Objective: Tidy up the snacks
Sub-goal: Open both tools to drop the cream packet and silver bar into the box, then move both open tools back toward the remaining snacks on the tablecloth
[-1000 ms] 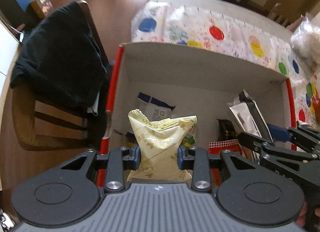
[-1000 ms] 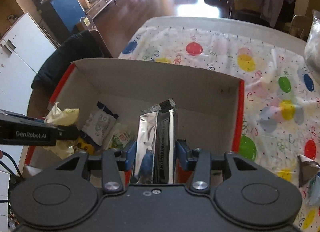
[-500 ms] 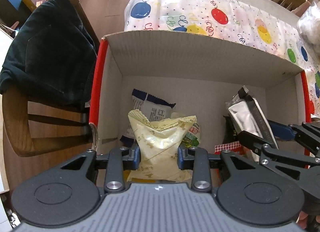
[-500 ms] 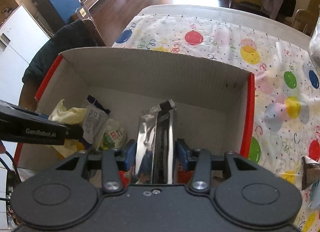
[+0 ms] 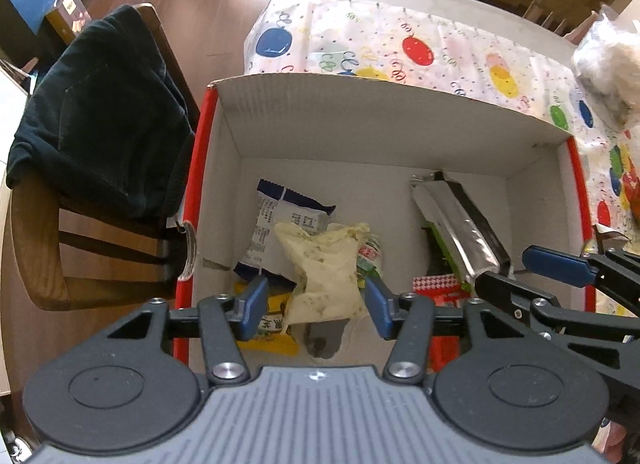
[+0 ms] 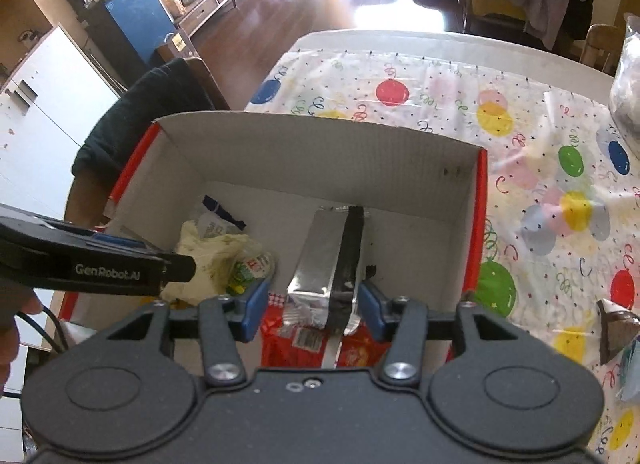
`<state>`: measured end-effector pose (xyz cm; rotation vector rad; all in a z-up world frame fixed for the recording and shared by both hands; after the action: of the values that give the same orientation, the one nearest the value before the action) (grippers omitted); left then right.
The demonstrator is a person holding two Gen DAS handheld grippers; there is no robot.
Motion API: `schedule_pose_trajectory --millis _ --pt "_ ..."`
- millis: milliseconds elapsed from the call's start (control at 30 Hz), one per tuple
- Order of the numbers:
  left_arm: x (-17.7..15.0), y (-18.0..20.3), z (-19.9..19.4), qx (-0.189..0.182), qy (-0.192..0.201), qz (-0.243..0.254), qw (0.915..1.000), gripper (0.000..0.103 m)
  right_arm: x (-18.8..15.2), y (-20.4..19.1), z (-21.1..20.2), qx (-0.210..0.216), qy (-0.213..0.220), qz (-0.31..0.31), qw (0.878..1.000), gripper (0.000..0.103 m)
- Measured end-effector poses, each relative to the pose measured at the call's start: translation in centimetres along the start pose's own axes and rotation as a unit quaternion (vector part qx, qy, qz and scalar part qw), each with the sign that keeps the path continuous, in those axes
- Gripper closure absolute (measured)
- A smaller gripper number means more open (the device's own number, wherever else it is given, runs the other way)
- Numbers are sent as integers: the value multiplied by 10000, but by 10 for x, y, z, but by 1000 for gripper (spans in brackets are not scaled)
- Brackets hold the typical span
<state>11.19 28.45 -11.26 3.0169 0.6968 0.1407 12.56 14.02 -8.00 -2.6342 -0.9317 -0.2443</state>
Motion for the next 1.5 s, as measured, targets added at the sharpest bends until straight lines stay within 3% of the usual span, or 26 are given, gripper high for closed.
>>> schedule_pose_trajectory --millis 400,733,1000,1133,1500 --pt "-29 15 -33 -132 506 243 9983 44 -26 -3 -43 136 397 -54 9991 38" --pt "-53 29 -62 -271 1139 411 9923 32 -47 0 -71 284 697 -148 9971 20" --pt "-76 45 -80 -449 1445 490 9873 25 -68 11 -101 498 1059 -204 9929 14" --pt "-86 58 -86 -458 1617 524 9844 24 -78 24 -117 569 1263 -134 9903 5" --pt "-109 125 -96 -655 2047 786 9735 19 -113 71 -150 614 1645 -99 9844 0"
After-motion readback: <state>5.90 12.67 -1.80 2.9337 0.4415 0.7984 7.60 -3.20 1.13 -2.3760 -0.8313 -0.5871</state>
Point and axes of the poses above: each gripper's, at about its wrist camera, not at the fingertips, and z roughly the way its jaws point, y to its right, x to its top, the point moved 4 cm from there along z, roughly the way its jaws point, and after that the axes turned 9 degrees about -y, right-handed, at the moved point
